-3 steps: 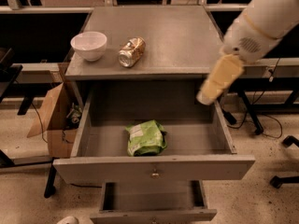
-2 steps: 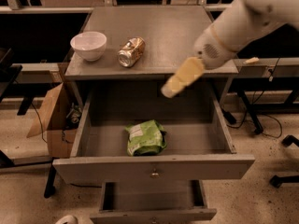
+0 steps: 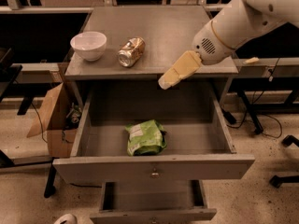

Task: Pick green rice chip bag from top drawer and place on counter

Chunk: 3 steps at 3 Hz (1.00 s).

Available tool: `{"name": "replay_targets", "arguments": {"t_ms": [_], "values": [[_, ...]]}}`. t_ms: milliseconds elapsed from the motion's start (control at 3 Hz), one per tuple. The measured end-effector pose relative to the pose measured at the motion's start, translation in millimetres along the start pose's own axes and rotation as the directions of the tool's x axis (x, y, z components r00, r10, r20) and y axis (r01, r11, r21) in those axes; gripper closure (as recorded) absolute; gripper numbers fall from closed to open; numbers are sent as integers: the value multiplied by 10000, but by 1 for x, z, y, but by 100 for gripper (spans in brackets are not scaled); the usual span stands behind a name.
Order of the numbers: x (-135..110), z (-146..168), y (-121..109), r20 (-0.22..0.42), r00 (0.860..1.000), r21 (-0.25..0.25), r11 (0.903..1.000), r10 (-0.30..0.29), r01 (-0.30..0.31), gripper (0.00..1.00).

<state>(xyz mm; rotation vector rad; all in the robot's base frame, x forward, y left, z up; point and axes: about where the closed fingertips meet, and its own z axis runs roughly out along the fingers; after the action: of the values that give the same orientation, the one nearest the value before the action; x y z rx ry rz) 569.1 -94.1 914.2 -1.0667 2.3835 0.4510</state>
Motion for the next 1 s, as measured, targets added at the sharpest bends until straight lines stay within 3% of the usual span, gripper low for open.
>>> {"name": "replay_targets", "arguments": {"t_ms": [333, 667, 1000], "values": [[-2, 0, 0, 116, 9999, -217, 9997, -60, 62, 0], [11, 51, 25, -916, 9952, -1068, 9932, 357, -454, 0], [35, 106, 48, -2176, 9694, -1849, 9703, 1141, -1557, 0]]}}
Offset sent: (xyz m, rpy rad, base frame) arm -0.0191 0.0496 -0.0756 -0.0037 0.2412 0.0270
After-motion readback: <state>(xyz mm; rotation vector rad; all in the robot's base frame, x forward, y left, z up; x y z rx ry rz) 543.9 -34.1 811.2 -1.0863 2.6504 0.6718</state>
